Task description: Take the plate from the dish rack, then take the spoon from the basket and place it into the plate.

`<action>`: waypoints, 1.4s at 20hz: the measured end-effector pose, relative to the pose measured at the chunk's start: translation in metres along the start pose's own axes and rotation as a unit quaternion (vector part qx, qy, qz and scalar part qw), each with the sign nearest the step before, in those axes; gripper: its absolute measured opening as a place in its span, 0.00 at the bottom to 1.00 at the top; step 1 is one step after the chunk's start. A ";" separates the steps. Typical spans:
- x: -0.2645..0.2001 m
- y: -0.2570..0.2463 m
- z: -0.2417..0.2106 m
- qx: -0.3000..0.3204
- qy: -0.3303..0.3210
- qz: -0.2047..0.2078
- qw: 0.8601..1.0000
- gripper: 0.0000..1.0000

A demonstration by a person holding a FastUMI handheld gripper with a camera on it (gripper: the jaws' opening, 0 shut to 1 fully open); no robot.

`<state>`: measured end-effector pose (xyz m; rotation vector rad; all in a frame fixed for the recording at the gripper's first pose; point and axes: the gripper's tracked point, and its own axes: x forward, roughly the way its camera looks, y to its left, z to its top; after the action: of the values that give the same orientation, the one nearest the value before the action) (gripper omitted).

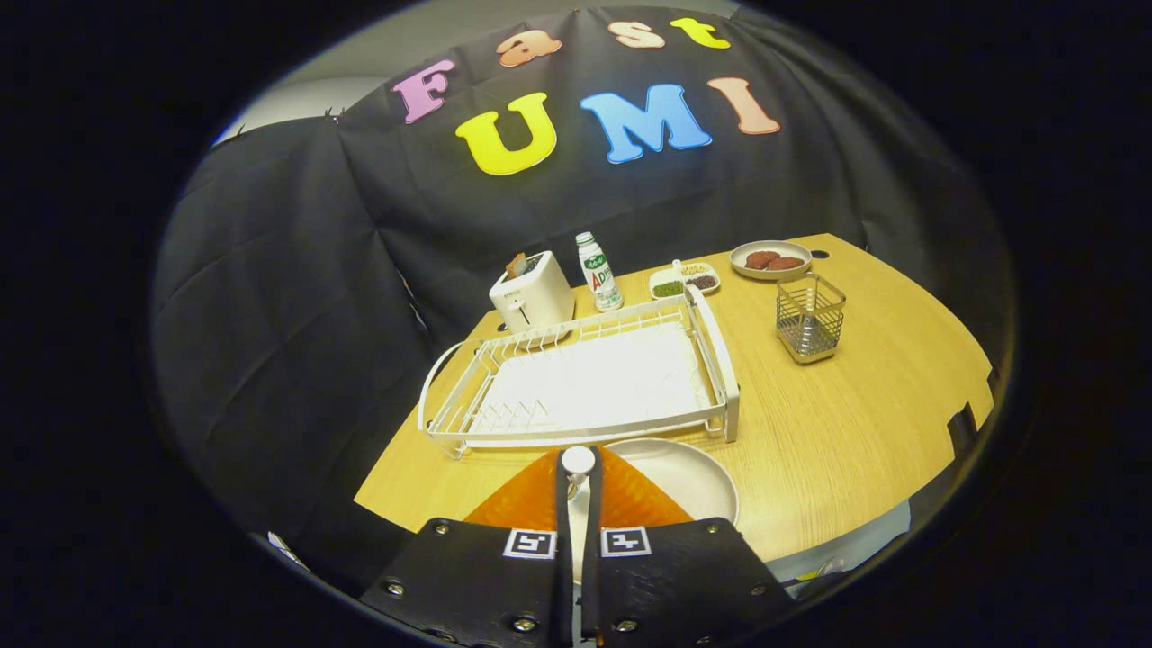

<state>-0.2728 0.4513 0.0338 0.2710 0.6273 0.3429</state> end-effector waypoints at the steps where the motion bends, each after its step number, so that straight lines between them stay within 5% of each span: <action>1: 0.005 -0.001 -0.006 0.000 0.008 0.001 1.000 0.04; 10: 0.017 -0.010 -0.012 0.002 0.025 0.005 1.000 0.04; 18: 0.012 -0.021 0.008 0.010 -0.001 -0.005 1.000 0.33; 28: 0.007 -0.033 0.041 0.011 -0.044 -0.021 0.999 0.33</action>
<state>-0.2350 0.4177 0.0506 0.2924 0.5506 0.2815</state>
